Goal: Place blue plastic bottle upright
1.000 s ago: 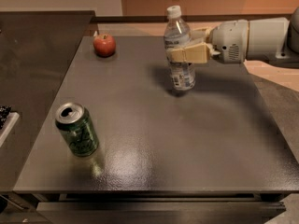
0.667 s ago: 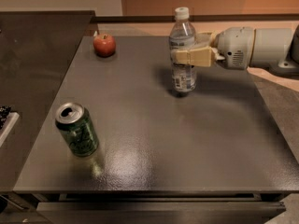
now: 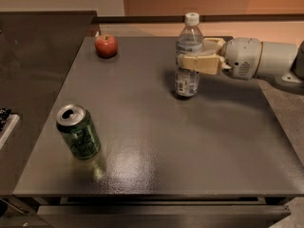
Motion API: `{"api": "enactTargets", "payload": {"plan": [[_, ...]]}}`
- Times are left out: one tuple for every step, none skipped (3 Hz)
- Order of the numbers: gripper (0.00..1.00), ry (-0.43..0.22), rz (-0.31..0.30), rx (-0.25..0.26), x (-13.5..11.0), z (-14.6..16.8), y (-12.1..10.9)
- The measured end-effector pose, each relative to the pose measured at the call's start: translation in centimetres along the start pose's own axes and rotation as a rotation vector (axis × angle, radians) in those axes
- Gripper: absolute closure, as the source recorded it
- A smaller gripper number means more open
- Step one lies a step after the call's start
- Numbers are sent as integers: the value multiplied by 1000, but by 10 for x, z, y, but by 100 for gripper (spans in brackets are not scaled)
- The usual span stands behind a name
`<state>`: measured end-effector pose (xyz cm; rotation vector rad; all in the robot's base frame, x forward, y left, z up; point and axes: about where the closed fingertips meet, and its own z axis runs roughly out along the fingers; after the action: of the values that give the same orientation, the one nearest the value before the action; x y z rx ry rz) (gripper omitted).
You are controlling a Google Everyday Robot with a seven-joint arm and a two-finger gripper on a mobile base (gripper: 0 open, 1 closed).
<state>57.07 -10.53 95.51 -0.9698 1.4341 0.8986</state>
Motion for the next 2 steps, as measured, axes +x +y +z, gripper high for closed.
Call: {"api": "enactTargets", "payload": {"plan": [[84,-17,2,1,6,-3,0],[60,-21,1,-1,11,-3,-1]]}}
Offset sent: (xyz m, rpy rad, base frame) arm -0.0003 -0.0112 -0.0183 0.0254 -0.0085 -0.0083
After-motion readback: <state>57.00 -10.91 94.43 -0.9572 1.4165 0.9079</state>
